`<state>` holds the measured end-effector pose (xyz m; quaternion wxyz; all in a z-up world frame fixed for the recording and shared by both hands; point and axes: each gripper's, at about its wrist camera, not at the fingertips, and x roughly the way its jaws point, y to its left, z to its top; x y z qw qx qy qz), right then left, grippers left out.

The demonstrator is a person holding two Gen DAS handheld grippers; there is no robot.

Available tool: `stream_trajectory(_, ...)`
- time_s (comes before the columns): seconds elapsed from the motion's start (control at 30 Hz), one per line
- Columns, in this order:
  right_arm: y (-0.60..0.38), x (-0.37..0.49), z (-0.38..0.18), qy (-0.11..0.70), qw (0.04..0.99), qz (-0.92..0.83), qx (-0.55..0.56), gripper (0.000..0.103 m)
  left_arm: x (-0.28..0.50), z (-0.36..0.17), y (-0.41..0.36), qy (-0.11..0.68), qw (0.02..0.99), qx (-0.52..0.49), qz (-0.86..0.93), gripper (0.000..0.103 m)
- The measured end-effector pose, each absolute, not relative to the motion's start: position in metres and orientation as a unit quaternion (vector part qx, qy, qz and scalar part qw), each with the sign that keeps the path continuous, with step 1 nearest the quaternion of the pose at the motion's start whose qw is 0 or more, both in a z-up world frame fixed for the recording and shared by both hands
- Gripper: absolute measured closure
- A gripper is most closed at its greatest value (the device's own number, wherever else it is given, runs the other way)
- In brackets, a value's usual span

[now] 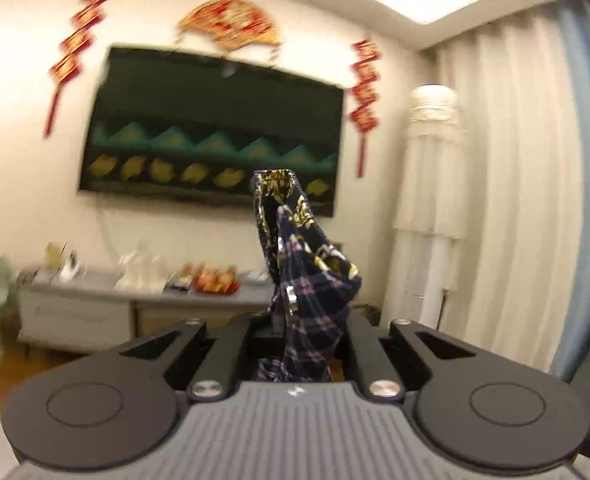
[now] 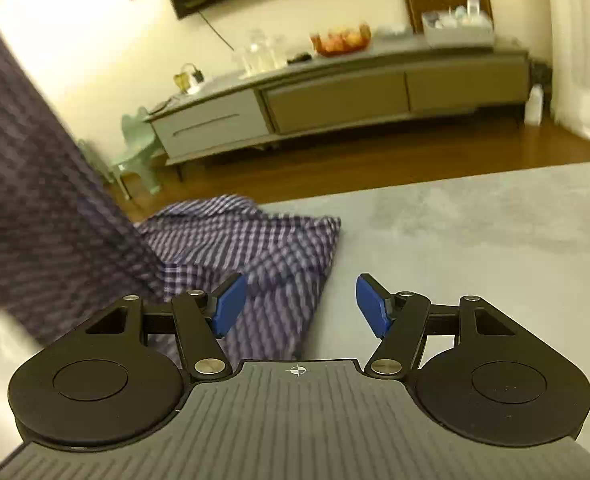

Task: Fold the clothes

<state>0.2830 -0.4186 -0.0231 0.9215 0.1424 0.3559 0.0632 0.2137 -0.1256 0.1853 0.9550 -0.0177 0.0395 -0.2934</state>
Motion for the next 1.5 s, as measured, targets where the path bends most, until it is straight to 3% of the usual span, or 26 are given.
stream_trajectory(0.17,-0.411,0.354,-0.062,0.392,0.910,0.073,0.118,0.036,0.212,0.189,-0.123,0.010,0.947,-0.020,-0.319,0.096)
stream_trajectory(0.23,-0.407,0.372,-0.077,0.407,0.905,0.074,0.100,0.093,0.213,0.193,-0.124,0.000,0.944,-0.021,-0.328,0.096)
stream_trajectory(0.27,-0.408,0.378,-0.082,0.408,0.905,0.069,0.096,0.103,0.213,0.193,-0.124,-0.006,0.944,-0.018,-0.330,0.096)
stream_trajectory(0.5,-0.459,0.373,-0.089,0.360,0.923,-0.013,0.132,0.102,0.238,0.161,-0.131,0.006,0.967,0.027,-0.252,0.096)
stream_trajectory(0.6,-0.472,0.363,-0.090,0.350,0.920,0.002,0.175,0.090,0.260,0.136,-0.137,0.028,0.981,0.053,-0.186,0.096)
stream_trajectory(0.73,-0.465,0.320,-0.075,0.337,0.925,0.024,0.172,0.084,0.289,0.102,-0.145,0.058,0.990,0.088,-0.096,0.096)
stream_trajectory(0.8,-0.455,0.278,-0.065,0.343,0.925,0.053,0.158,0.067,0.294,0.091,-0.150,0.067,0.989,0.099,-0.090,0.096)
stream_trajectory(0.87,-0.446,0.231,-0.061,0.362,0.916,0.094,0.144,0.065,0.289,0.088,-0.155,0.069,0.984,0.102,-0.132,0.096)
stream_trajectory(0.9,-0.441,0.207,-0.059,0.373,0.910,0.118,0.139,0.059,0.286,0.087,-0.158,0.070,0.980,0.104,-0.153,0.096)
stream_trajectory(1.13,-0.473,0.091,-0.049,0.364,0.900,0.108,0.213,0.044,0.118,0.040,-0.174,0.022,0.842,0.301,-0.448,0.095)
stream_trajectory(1.33,-0.501,0.066,-0.086,0.386,0.824,0.129,0.393,0.043,0.038,-0.048,-0.199,0.053,0.754,0.431,-0.492,0.096)
stream_trajectory(1.43,-0.490,0.069,-0.088,0.385,0.819,0.142,0.401,0.042,0.021,-0.064,-0.204,0.043,0.740,0.457,-0.491,0.095)
stream_trajectory(1.5,-0.486,0.074,-0.088,0.379,0.816,0.161,0.407,0.037,0.016,-0.064,-0.202,0.027,0.743,0.463,-0.482,0.095)
